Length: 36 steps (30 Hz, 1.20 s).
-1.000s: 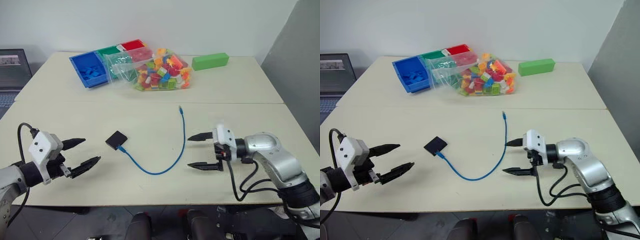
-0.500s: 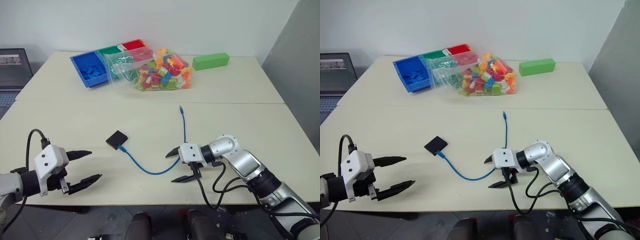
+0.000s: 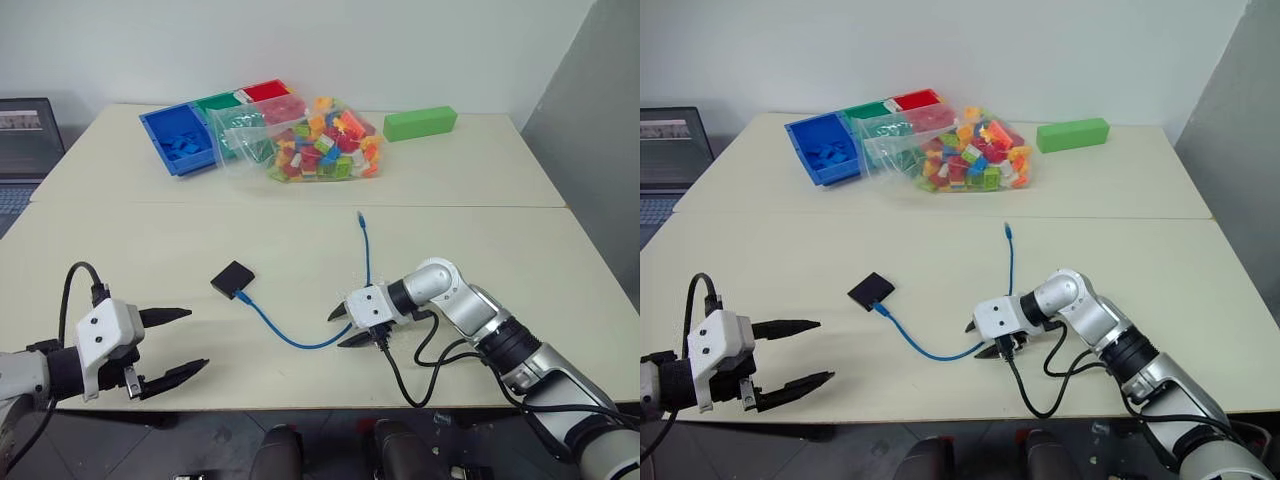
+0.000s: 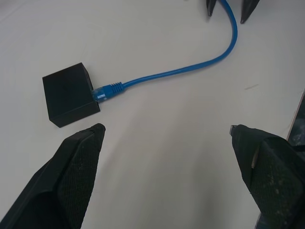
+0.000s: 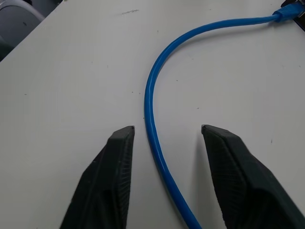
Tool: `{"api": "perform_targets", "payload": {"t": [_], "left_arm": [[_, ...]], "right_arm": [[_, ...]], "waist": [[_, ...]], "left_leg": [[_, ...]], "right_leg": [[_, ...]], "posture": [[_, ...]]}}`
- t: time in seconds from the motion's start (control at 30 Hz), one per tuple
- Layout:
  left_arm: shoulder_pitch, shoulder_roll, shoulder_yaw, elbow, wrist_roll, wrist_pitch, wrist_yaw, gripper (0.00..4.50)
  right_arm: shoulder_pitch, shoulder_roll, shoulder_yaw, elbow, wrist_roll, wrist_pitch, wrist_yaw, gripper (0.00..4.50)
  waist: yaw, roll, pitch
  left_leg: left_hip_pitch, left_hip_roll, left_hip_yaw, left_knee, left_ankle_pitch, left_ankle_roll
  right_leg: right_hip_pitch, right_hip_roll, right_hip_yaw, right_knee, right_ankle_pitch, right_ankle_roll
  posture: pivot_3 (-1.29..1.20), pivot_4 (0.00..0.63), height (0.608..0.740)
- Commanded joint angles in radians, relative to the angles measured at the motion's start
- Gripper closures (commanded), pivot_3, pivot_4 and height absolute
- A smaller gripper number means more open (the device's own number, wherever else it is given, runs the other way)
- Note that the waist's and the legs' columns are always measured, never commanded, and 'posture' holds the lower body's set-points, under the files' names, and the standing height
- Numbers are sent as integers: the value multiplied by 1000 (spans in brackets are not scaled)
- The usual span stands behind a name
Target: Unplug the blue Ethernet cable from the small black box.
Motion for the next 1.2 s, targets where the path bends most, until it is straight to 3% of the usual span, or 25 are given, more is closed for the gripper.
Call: {"api": "perform_targets", "payload": {"t": [0.03, 0.2, 0.5, 0.9, 1.13, 1.2], "left_arm": [[-20, 12, 34, 19, -6, -16, -2, 0], [-76, -9, 69, 27, -95, 52, 24, 0], [-51, 17, 83, 49, -59, 37, -4, 0], [-105, 25, 20, 59, -51, 33, -13, 0], [-163, 26, -22, 68, -58, 40, -13, 0], [-168, 24, -31, 64, -58, 41, -16, 0]], "right_arm": [[-13, -15, 4, 13, -41, -8, 15, 3294], [-15, -21, -5, 3, -41, -4, 34, 4467], [-22, -81, -34, 22, -36, -23, 63, 4467], [-28, -352, -118, 221, -67, -259, 106, 4467], [17, -352, -140, 158, -25, -291, 110, 4467], [27, -337, -159, 123, 5, -271, 110, 4031]], "waist": [[0, 0, 0], [1, 0, 0], [7, 0, 0], [12, 0, 0], [10, 0, 0], [8, 0, 0]], "left_leg": [[0, 0, 0, 0, 0, 0], [0, 1, 0, 0, 0, 0], [0, 1, 0, 0, 0, 0], [0, -4, 0, 0, 0, 0], [0, -4, 0, 0, 0, 0], [-1, -4, 0, 0, 0, 0]], "right_leg": [[0, 0, 0, 0, 0, 0], [0, 0, -1, 0, 0, 0], [0, 0, -1, 0, 0, -1], [1, -2, 0, -1, 0, -1], [2, -2, 0, -1, 0, -1], [2, -2, 0, -1, 0, -1]], "posture": [[0, 150, 740], [0, 150, 740], [0, 150, 740], [0, 150, 740], [0, 150, 740], [0, 150, 740]]}}
